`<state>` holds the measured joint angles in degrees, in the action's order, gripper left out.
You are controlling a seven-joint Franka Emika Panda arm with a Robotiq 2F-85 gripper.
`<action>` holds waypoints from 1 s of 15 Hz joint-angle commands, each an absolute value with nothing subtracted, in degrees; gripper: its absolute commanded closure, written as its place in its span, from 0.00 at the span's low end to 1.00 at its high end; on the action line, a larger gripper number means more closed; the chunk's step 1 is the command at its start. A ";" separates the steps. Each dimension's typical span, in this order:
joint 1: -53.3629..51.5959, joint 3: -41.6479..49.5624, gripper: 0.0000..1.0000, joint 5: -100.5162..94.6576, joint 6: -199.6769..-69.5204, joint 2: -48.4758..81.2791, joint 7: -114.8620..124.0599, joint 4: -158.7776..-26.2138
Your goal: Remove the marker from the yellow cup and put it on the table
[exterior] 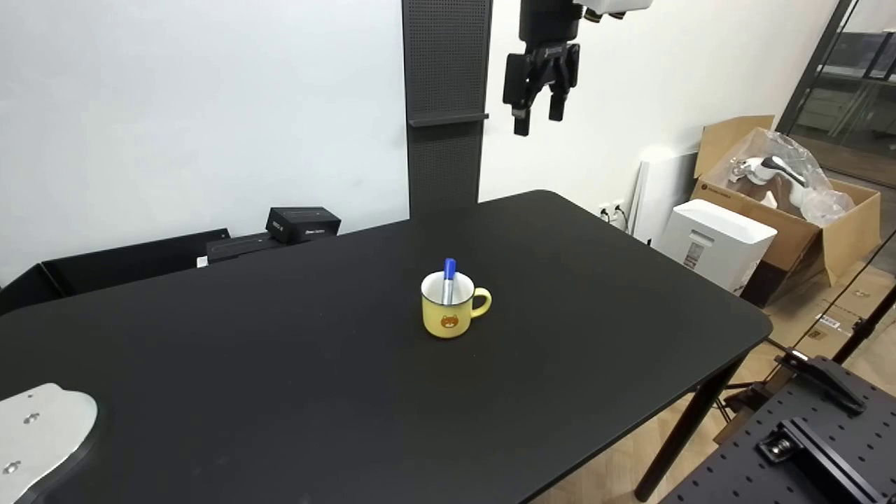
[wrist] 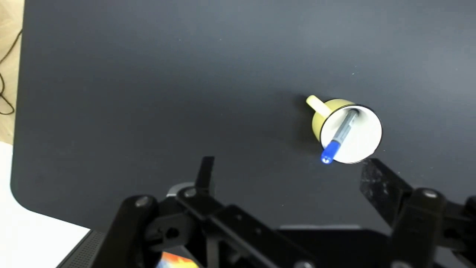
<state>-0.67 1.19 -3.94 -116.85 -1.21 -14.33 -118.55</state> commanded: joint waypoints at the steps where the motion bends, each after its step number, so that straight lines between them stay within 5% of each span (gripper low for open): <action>1: -0.80 0.29 0.00 -3.99 -116.74 -0.76 -14.00 -118.32; 15: -3.99 -4.23 0.00 -3.50 -122.28 8.15 -11.95 -118.32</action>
